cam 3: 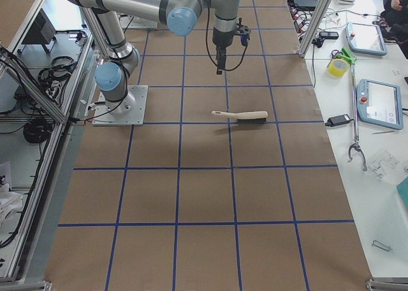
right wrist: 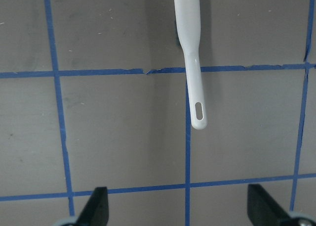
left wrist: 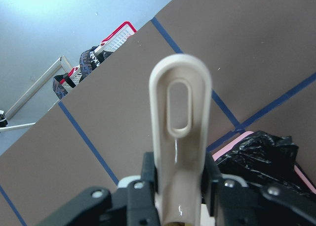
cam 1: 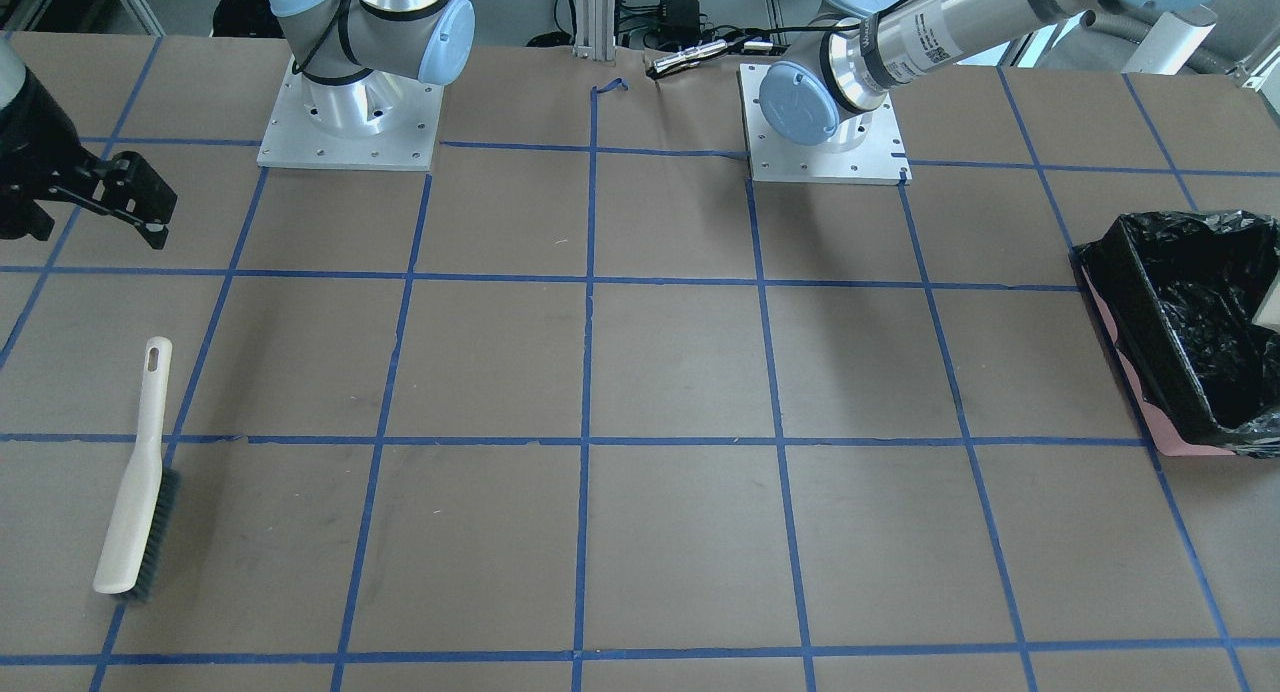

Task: Sweep and dump trash into bin
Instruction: 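Lower the brush onto the table and open the right gripper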

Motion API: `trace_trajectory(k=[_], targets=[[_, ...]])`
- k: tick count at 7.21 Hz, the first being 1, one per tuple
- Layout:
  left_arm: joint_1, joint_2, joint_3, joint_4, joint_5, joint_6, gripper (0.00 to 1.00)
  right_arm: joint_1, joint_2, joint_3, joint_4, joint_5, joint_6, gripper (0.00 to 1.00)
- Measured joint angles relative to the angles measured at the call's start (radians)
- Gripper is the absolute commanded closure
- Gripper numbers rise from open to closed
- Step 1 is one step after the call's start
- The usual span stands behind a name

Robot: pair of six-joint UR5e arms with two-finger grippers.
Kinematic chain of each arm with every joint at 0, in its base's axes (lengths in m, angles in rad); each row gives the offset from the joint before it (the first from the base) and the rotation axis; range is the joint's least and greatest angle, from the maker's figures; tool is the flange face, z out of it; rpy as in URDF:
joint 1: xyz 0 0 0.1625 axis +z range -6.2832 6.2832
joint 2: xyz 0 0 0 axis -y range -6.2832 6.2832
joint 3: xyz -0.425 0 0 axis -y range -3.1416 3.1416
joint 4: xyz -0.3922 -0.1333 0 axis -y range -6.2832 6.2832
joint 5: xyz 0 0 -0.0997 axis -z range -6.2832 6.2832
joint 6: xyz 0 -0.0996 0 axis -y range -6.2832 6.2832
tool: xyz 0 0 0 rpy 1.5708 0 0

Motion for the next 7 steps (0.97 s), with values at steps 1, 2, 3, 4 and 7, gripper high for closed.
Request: trace_trajectory(k=[1, 2, 3, 4, 7], targets=[[-0.007, 0.001, -0.001, 0.02, 0.004, 0.016, 1.0, 0.043, -0.033, -0.001, 0.026, 0.006, 0.047, 0.0], [-0.012, 0.001, 0.0, 0.029, 0.011, 0.034, 1.0, 0.092, -0.061, -0.003, 0.046, 0.008, 0.094, 0.0], [-0.018, 0.005, -0.002, 0.034, 0.019, 0.059, 1.0, 0.133, -0.087, -0.006, 0.055, 0.01, 0.129, 0.0], [-0.025, 0.015, -0.014, 0.036, 0.021, 0.076, 1.0, 0.166, -0.107, -0.009, 0.063, 0.011, 0.159, 0.0], [-0.036, 0.058, -0.075, 0.097, 0.04, 0.102, 1.0, 0.258, -0.121, -0.01, 0.076, 0.044, 0.262, 0.0]])
